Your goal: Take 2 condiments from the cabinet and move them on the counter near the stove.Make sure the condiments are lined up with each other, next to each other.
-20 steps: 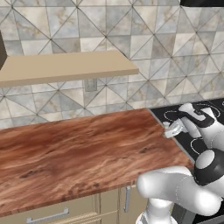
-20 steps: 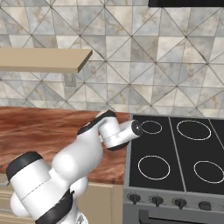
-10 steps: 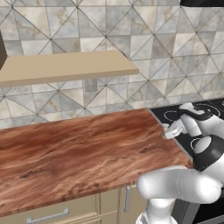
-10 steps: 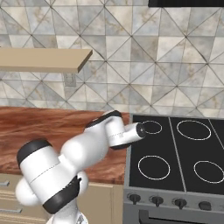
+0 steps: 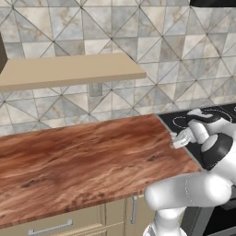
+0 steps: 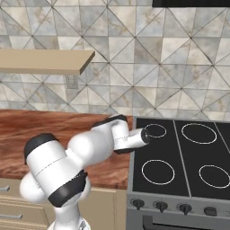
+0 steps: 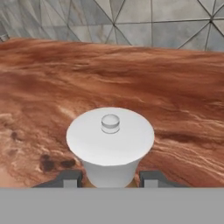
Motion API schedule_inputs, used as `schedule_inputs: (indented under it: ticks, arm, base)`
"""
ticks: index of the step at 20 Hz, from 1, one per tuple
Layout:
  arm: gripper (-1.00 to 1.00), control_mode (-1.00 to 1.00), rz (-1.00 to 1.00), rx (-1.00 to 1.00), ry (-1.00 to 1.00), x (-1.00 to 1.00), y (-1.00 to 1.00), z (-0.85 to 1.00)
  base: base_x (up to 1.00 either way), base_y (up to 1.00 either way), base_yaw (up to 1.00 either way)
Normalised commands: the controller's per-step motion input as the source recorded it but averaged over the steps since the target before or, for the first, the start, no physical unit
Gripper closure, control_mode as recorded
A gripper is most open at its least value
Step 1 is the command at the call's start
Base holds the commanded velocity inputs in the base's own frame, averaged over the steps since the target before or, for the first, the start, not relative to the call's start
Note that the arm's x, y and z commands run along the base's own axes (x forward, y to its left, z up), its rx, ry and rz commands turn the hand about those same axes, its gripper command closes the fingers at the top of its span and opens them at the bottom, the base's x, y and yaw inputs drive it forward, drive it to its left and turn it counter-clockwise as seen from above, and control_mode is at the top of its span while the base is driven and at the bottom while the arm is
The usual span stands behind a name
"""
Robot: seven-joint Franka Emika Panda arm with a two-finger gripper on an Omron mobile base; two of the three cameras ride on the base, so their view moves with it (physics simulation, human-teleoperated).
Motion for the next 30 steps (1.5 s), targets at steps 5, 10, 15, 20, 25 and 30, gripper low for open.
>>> schedule_inputs:
  ticks: [5, 10, 15, 20, 25, 30]
  arm:
    - [1.00, -1.00, 0.01, 0.00, 0.00, 0.04, 0.00, -0.15]
    - [1.00, -1.00, 0.00, 0.00, 0.00, 0.04, 0.00, -0.18]
    - [1.00, -1.00, 0.00, 0.00, 0.00, 0.06, 0.00, -0.16]
    - [1.00, -1.00, 0.00, 0.00, 0.00, 0.07, 0.00, -0.14]
    - [1.00, -1.00, 0.00, 0.00, 0.00, 0.07, 0.00, -0.14]
    - [1.00, -1.00, 0.00, 0.00, -0.01, 0.05, 0.00, -0.17]
  base:
    - [0.00, 0.00, 0.00]
    - [0.00, 0.00, 0.00]
    - [0.00, 0.00, 0.00]
    - [0.00, 0.00, 0.00]
    - [0.00, 0.00, 0.00]
    - [0.00, 0.00, 0.00]
